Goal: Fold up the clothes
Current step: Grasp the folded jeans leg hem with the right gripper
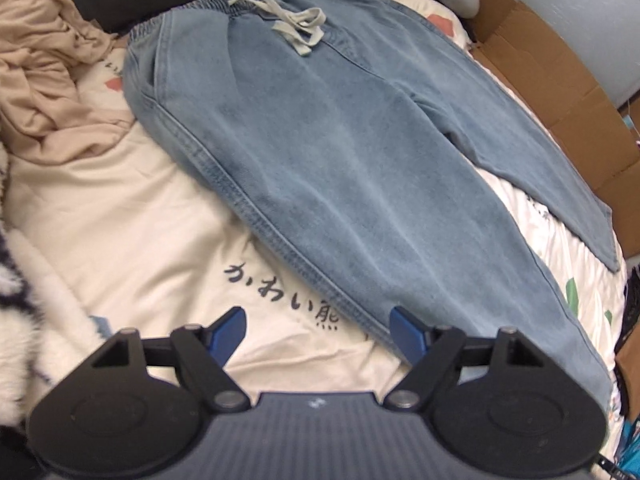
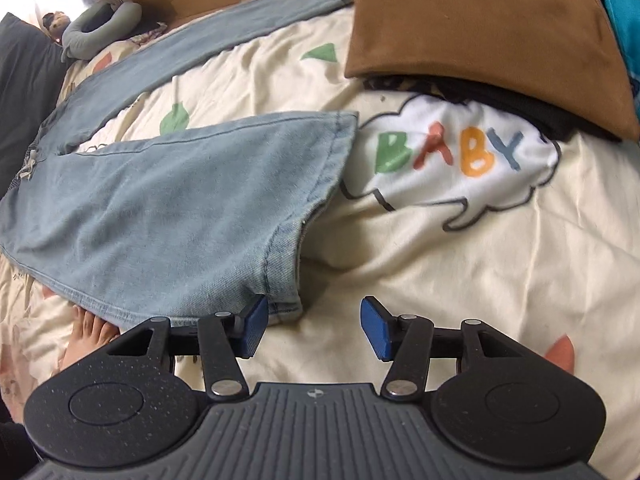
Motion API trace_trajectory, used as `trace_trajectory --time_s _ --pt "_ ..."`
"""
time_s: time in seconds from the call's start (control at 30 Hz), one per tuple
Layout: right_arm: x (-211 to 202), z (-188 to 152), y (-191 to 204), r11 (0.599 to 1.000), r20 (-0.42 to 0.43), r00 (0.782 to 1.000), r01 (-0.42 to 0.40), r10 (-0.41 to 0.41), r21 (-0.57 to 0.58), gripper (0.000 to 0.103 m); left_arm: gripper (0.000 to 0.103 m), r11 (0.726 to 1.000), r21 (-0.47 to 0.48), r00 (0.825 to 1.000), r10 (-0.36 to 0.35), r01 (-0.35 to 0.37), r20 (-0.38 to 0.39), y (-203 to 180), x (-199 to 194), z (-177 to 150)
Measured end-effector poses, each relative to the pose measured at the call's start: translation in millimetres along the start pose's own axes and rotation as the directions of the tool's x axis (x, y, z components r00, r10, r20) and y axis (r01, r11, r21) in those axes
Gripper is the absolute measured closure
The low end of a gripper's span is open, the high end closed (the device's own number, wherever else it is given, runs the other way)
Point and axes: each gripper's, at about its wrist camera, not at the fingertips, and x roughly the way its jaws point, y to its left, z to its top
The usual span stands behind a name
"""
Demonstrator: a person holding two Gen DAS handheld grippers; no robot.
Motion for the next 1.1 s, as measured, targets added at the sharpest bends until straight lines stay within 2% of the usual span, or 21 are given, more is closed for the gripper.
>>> trace_trajectory --time_s 0.27,0.47,0.57,0.63,0.87,0.93,1.03,1.1 --pt "24 7 15 0.999 0.000 1.000 0.024 -0.024 -0.042 0.049 0.029 0.997 -0.059 0.999 -0.039 0.040 0.024 3 27 8" --pt "35 5 27 0.996 0.001 0.998 0.068 -0.068 -0.053 0.049 0.029 0.993 -0.110 0.998 -0.040 0.044 0.041 15 38 9" --pt "35 1 36 0.994 -0.007 0.995 0.095 -0.096 -0.060 0.057 0.029 0.990 -0.135 0.998 -0.043 0.049 0.041 19 42 7" --pt "34 -1 40 0.994 -0.023 0.995 0.092 -0.094 -0.057 0.068 0.029 0.988 -0.144 0.998 -0.048 0.054 0.046 20 44 5" --pt "39 5 36 0.997 -0.081 0.994 0.079 -0.080 -0.015 0.069 0.029 0.984 -0.159 0.996 -0.077 0.085 0.055 20 54 4" --pt "40 11 34 0.997 -0.118 0.990 0.079 -0.077 0.011 0.076 0.029 0.982 -0.164 0.994 -0.086 0.095 0.061 19 57 5" --pt "38 20 28 0.993 -0.177 0.982 0.079 -0.063 0.083 0.082 0.036 0.981 -0.168 0.994 -0.093 0.101 0.056 16 62 6" --pt "29 26 29 0.992 -0.198 0.978 0.092 -0.072 0.090 0.082 0.041 0.979 -0.173 0.993 -0.100 0.108 0.058 16 63 6"
